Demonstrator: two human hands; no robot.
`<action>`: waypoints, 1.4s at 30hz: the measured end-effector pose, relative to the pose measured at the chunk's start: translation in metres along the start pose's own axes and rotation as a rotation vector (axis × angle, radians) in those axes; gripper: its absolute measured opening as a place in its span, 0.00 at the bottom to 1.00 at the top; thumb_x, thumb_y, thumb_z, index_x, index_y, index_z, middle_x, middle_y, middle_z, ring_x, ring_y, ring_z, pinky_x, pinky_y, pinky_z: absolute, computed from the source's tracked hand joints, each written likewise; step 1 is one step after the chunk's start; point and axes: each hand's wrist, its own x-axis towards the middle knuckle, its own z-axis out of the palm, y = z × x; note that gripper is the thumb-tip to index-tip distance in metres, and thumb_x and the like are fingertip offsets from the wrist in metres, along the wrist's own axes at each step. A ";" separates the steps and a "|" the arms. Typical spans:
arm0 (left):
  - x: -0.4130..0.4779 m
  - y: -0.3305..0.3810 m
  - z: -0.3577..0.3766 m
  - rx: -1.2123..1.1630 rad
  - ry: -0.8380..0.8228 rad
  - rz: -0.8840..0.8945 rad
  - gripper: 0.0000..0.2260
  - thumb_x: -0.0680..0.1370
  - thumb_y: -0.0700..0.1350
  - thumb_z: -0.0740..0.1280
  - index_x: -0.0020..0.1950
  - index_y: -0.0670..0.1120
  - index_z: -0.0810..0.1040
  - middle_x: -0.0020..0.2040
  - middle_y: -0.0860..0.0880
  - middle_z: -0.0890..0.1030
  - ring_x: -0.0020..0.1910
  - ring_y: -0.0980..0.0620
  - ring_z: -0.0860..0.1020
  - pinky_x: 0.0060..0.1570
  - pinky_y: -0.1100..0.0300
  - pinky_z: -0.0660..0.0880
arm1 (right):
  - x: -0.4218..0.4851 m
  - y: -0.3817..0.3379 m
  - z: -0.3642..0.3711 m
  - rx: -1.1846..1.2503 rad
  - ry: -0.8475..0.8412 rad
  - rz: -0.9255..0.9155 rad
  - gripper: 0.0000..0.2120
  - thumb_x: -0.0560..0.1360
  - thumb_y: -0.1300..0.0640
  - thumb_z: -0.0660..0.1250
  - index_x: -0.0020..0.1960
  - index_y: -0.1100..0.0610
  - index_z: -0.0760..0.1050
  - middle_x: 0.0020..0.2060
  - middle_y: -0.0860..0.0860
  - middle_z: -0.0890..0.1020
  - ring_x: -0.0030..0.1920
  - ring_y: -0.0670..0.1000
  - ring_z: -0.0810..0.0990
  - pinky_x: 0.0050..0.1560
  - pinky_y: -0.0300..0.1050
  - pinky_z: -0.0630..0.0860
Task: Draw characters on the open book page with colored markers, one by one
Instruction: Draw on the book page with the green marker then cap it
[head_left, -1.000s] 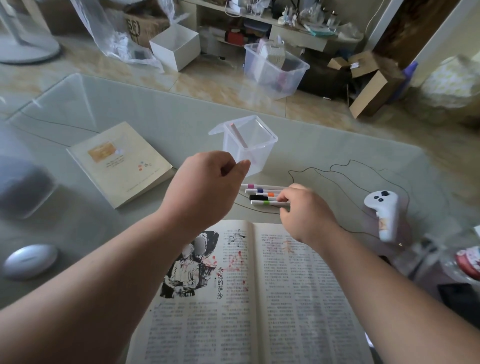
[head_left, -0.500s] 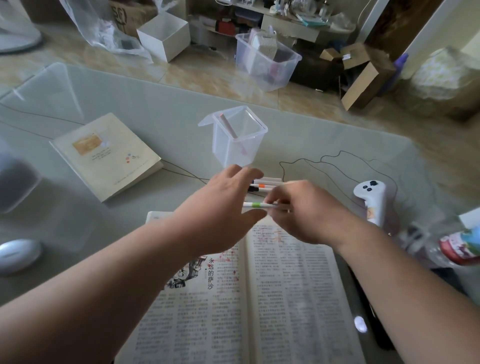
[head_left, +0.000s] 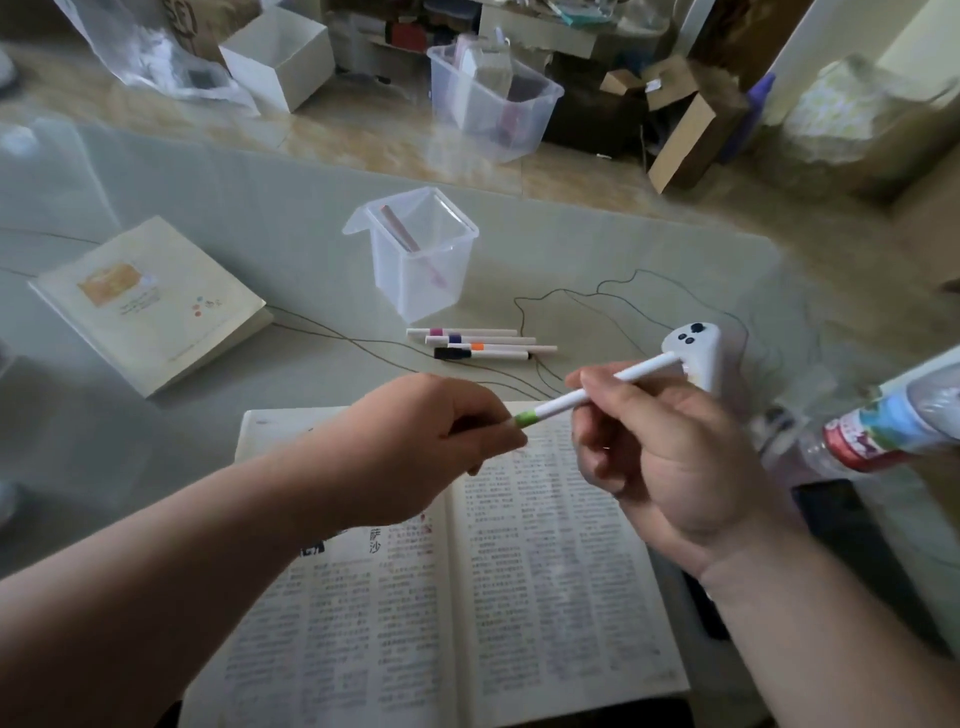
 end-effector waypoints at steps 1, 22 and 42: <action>-0.001 0.001 0.002 -0.030 0.024 0.006 0.13 0.77 0.59 0.65 0.35 0.56 0.76 0.28 0.56 0.74 0.26 0.57 0.68 0.28 0.62 0.68 | 0.002 0.003 0.001 -0.056 -0.023 -0.011 0.10 0.71 0.55 0.70 0.42 0.62 0.80 0.28 0.55 0.77 0.25 0.50 0.70 0.22 0.38 0.64; 0.007 -0.039 0.002 0.455 -0.503 -0.115 0.10 0.79 0.63 0.58 0.39 0.64 0.72 0.74 0.73 0.56 0.75 0.65 0.50 0.75 0.49 0.51 | 0.037 0.060 -0.025 -0.688 0.020 -0.079 0.02 0.69 0.57 0.72 0.37 0.52 0.81 0.28 0.50 0.83 0.32 0.50 0.81 0.38 0.54 0.80; 0.003 -0.034 0.011 0.505 -0.598 -0.170 0.11 0.82 0.60 0.55 0.42 0.60 0.70 0.78 0.69 0.50 0.78 0.61 0.44 0.73 0.37 0.52 | 0.036 0.074 -0.011 -0.938 0.035 -0.064 0.04 0.72 0.58 0.74 0.38 0.55 0.83 0.32 0.46 0.84 0.36 0.42 0.80 0.30 0.29 0.71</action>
